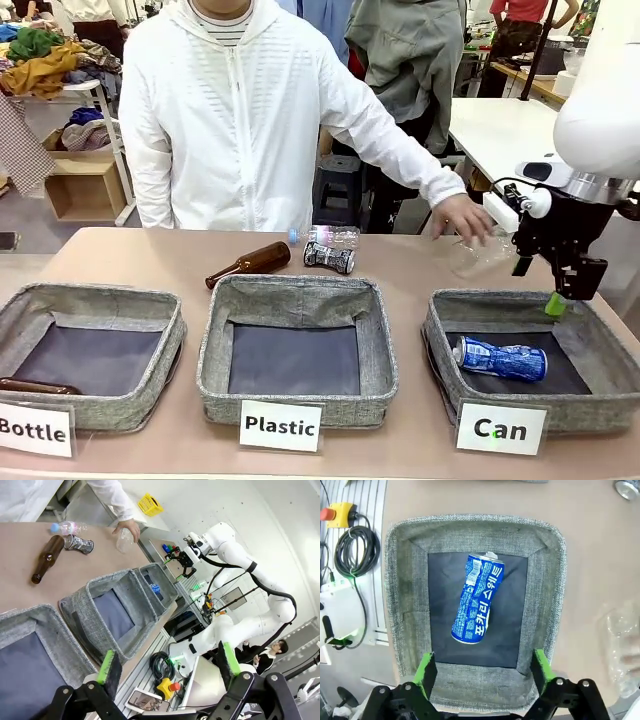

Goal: Sort the can waste into the basket.
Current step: Pick up the can waste from the table and place it in the right Fabric basket.

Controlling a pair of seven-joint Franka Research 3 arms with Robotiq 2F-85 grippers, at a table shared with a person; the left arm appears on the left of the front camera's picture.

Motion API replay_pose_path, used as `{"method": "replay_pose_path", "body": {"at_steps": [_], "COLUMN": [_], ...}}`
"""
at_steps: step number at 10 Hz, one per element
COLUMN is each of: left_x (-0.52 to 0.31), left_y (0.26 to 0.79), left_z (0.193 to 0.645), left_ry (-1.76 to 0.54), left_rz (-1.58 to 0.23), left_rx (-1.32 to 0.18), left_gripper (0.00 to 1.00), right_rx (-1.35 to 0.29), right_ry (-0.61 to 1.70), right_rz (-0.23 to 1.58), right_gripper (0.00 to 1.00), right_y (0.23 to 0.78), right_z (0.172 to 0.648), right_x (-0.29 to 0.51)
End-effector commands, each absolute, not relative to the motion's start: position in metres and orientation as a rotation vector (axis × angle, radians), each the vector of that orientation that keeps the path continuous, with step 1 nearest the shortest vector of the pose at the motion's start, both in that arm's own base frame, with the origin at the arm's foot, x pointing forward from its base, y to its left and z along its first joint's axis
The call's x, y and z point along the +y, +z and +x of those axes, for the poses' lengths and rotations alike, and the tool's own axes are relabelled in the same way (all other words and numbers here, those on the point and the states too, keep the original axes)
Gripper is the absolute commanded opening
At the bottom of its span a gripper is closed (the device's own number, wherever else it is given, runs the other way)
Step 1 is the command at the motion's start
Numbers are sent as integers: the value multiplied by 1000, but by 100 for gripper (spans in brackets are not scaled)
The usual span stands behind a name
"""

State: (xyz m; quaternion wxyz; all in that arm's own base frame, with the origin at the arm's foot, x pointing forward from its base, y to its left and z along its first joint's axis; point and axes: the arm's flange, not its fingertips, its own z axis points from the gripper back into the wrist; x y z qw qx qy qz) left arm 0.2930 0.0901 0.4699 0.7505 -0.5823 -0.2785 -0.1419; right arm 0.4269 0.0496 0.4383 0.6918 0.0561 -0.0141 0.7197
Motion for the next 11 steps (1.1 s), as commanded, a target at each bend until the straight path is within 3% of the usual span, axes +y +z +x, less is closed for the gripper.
{"method": "replay_pose_path", "body": {"at_steps": [1, 2, 3, 4, 5, 6, 8, 11], "left_x": [88, 88, 88, 88, 88, 88, 88, 88], "left_y": [473, 473, 473, 473, 473, 473, 473, 473], "left_z": [292, 292, 292, 292, 292, 292, 292, 292], "left_ry": [-296, -296, -296, -296, -296, -296, -296, -296], "left_rz": [-1294, -1294, -1294, -1294, -1294, -1294, -1294, -1294], "left_rx": [-614, -614, -614, -614, -614, -614, -614, -614], "left_gripper": [100, 100, 100, 100, 100, 100, 100, 100], "right_rx": [-76, -119, -350, -632, -797, -947, -1099, -1184], "right_ry": [1640, 1582, 1262, 767, 692, 471, 204, 139], "right_rz": [158, 220, 398, 657, 1015, 1254, 1406, 1398], "right_gripper": [100, 100, 100, 100, 100, 100, 100, 100], "right_y": [439, 437, 444, 459, 466, 465, 449, 432], "right_z": [438, 447, 461, 480, 484, 486, 475, 449], "right_x": [46, 43, 37, 23, 0, -25, -56, -66]}}
